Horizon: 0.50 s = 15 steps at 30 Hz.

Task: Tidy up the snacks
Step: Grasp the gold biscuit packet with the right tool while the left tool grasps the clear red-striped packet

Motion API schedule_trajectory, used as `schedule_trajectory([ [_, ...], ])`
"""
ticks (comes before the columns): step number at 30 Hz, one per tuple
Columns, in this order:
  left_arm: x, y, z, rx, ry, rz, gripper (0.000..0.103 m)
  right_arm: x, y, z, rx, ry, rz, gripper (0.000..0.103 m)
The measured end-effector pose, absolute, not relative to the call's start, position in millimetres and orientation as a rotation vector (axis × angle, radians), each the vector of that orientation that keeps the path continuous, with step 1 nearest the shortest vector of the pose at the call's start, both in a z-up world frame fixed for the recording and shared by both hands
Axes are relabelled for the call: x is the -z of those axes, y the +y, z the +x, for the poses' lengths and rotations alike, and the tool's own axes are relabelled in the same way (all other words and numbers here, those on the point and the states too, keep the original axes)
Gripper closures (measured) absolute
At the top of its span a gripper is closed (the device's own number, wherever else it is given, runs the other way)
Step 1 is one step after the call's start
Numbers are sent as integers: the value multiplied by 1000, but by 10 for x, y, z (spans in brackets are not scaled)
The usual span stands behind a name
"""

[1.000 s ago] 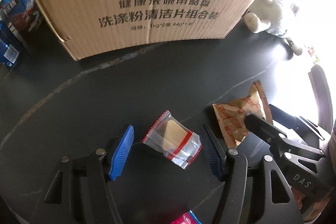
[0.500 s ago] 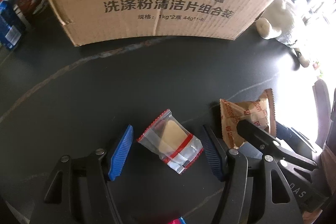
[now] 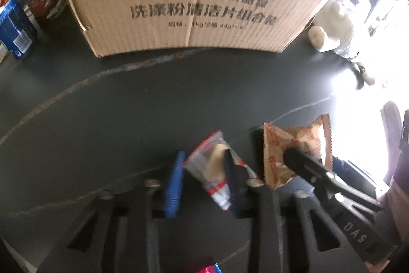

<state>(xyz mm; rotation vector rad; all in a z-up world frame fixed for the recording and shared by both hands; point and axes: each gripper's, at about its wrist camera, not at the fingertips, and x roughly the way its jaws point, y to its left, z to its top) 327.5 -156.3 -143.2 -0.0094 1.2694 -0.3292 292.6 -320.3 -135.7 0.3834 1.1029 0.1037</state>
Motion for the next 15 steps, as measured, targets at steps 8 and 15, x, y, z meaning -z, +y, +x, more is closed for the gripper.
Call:
schedule_trajectory([
  [8, 1440, -1522, 3228, 378, 1271, -11, 101, 1236, -3142, 2892, -102, 1079, 364, 61],
  [15, 1263, -1512, 3189, 391, 1205, -13, 101, 1074, -3149, 2828, -92, 1047, 340, 62],
])
